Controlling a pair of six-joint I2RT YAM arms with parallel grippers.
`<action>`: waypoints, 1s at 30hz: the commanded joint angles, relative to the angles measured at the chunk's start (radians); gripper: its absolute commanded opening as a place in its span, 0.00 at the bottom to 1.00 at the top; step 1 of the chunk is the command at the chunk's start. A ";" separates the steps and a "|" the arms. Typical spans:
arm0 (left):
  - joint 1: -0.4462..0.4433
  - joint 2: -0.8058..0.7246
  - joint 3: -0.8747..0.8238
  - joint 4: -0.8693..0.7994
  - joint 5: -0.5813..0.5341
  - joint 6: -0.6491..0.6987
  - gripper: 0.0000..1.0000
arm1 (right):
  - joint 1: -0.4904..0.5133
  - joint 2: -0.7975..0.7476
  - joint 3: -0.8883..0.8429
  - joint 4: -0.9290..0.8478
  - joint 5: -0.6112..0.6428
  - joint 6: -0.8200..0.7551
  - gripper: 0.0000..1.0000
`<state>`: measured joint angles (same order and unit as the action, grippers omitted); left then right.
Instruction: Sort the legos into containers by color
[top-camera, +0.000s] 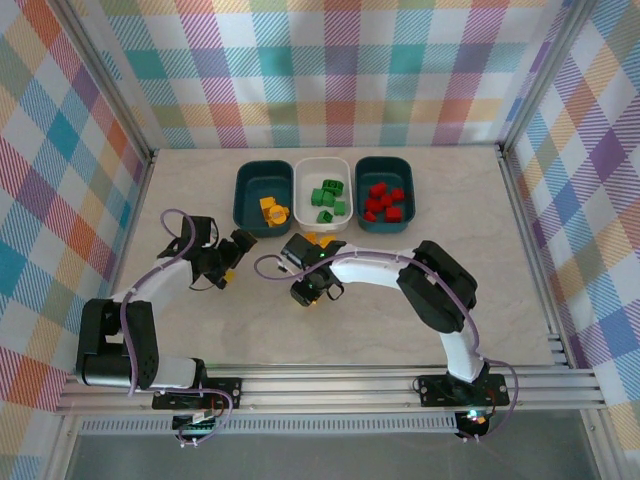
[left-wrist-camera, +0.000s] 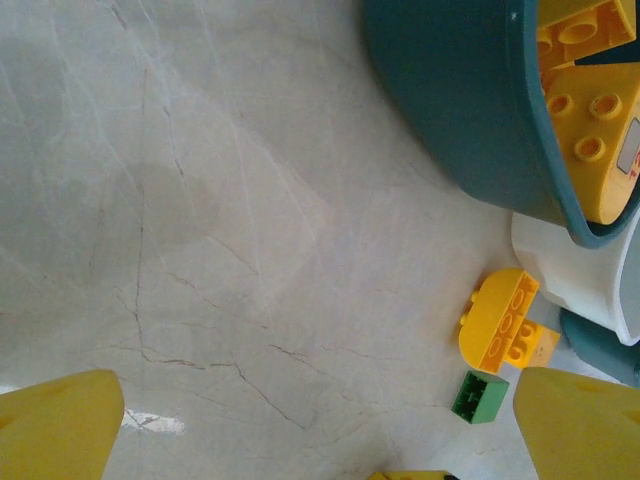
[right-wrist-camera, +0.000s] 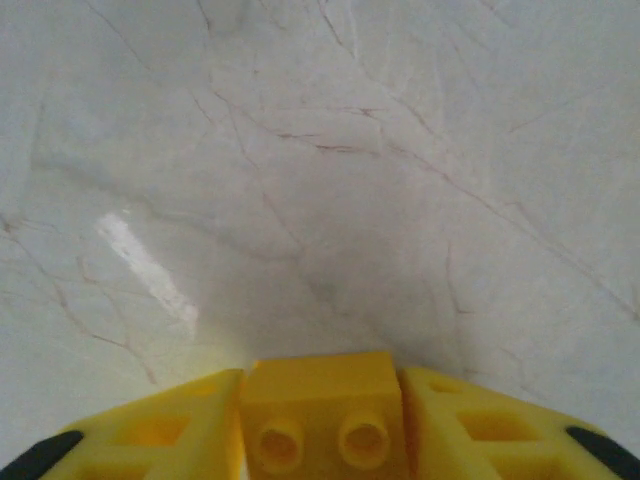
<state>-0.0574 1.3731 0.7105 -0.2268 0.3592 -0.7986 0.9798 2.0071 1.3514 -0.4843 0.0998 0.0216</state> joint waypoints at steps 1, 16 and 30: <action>0.003 -0.024 -0.007 -0.012 0.009 0.024 1.00 | 0.012 -0.023 -0.029 -0.004 0.076 0.006 0.32; 0.073 -0.115 -0.086 -0.149 -0.115 -0.039 1.00 | -0.135 0.125 0.434 0.110 0.023 0.121 0.29; 0.073 -0.098 -0.083 -0.123 -0.031 0.036 1.00 | -0.253 0.683 1.319 -0.161 -0.101 0.131 0.34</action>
<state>0.0036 1.2633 0.6304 -0.3607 0.2947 -0.7925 0.7189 2.6205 2.5320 -0.5137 0.0376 0.1600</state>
